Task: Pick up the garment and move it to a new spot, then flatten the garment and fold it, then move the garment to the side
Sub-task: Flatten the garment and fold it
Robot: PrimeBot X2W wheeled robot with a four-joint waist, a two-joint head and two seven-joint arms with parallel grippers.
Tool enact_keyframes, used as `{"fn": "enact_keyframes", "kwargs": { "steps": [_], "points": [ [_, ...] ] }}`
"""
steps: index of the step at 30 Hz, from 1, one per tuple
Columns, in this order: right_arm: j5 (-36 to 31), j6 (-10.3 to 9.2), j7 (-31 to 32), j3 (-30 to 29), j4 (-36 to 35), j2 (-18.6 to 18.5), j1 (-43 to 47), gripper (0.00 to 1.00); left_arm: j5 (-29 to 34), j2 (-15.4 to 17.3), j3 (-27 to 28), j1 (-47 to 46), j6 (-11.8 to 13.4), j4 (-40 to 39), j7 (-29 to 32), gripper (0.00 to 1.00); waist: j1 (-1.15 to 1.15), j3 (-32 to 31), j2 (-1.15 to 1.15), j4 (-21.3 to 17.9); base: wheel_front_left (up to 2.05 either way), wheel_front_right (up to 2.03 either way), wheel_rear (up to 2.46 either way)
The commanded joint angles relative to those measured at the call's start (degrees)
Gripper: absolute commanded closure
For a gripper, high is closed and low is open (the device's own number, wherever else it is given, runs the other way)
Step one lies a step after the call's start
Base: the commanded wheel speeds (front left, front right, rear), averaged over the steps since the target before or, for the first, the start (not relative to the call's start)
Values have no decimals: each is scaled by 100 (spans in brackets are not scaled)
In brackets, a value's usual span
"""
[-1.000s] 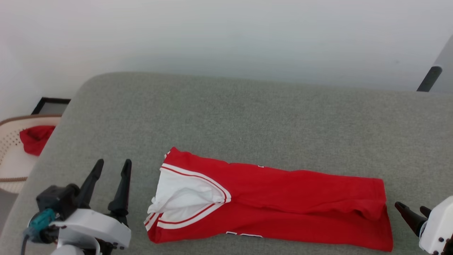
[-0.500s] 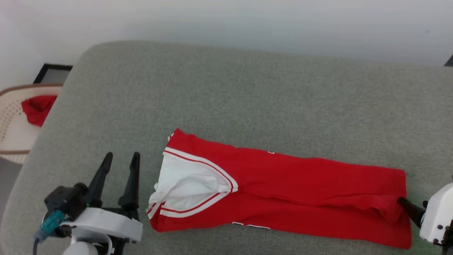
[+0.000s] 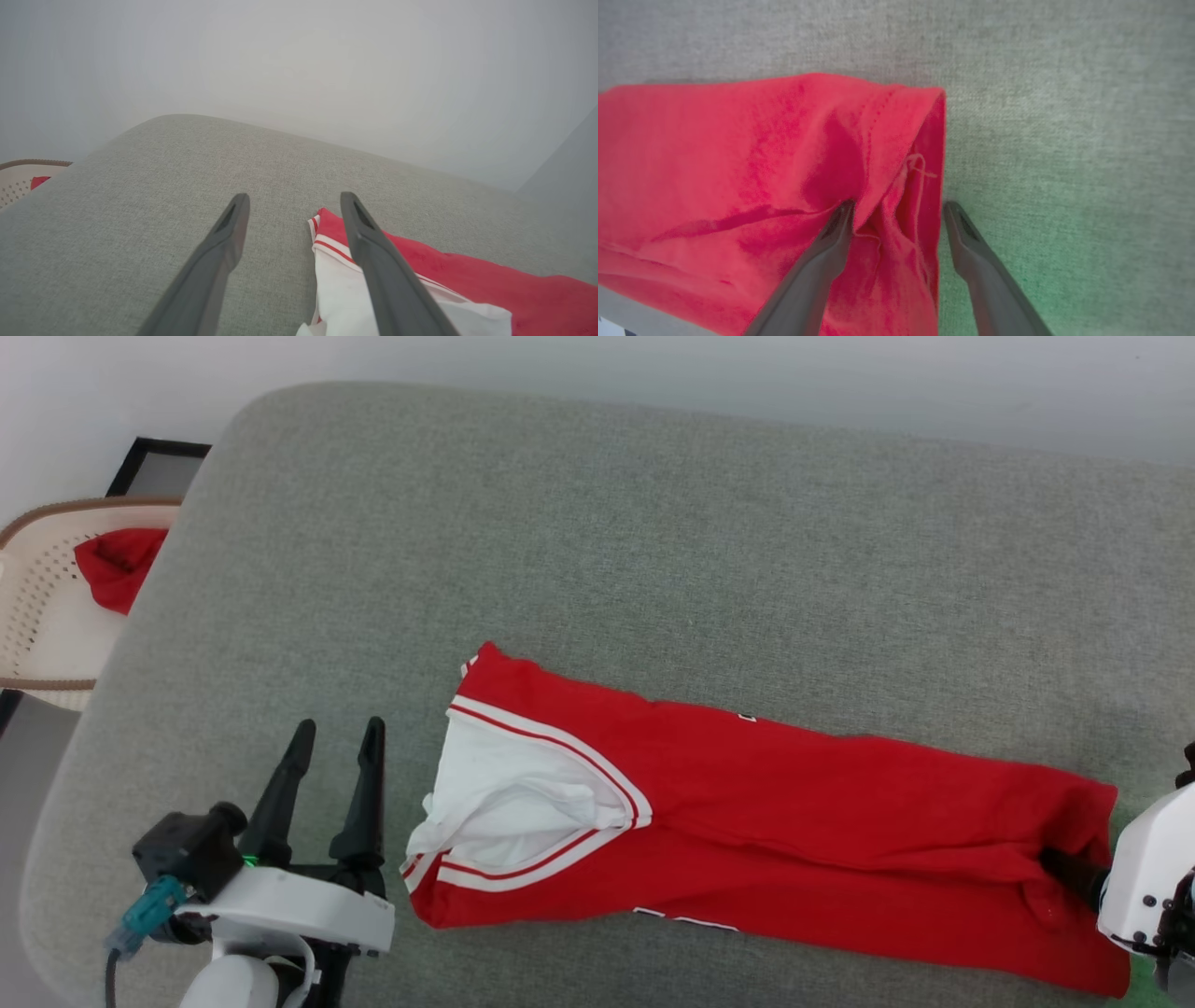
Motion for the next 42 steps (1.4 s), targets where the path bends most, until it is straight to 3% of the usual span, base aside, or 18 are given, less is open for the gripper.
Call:
{"fn": "enact_keyframes", "kwargs": {
  "steps": [1, 2, 3, 4, 17, 37, 42],
  "points": [
    [-3, 1, 26, 76, 290, 137, 40, 0, 52, -42, 56, -22, -40, 15, -22, 0, 0, 14, 0, 22, 0, 0, 0],
    [-40, 1, 26, 67, 352, 134, 17, 34, 55, -64, 88, -15, -66, 31, -22, 0, 0, 14, 0, 30, 0, 0, 0],
    [-75, 1, 43, 76, 418, 123, 2, 58, 66, -84, 114, -5, -75, 41, -22, 0, 0, 12, 0, 36, 0, 0, 0],
    [-109, 1, 57, 90, 474, 112, -15, 98, 83, -105, 142, 6, -102, 52, -22, 0, 0, 10, 0, 41, 0, 0, 0],
    [-158, -3, -113, -124, 682, 50, -328, 100, 172, -233, 370, 96, -248, 122, -22, 0, 0, -100, 0, -23, 0, 0, 0],
    [-329, -3, 97, -914, 581, -765, -670, 100, 371, -255, 730, 515, -293, 79, -22, 0, 0, -546, 0, -536, 0, 0, 0],
    [-302, -3, 163, -984, 516, -811, -669, 100, 397, -232, 783, 609, -301, 94, -22, 0, 0, -651, 0, -636, 0, 0, 0]
  ]
}}
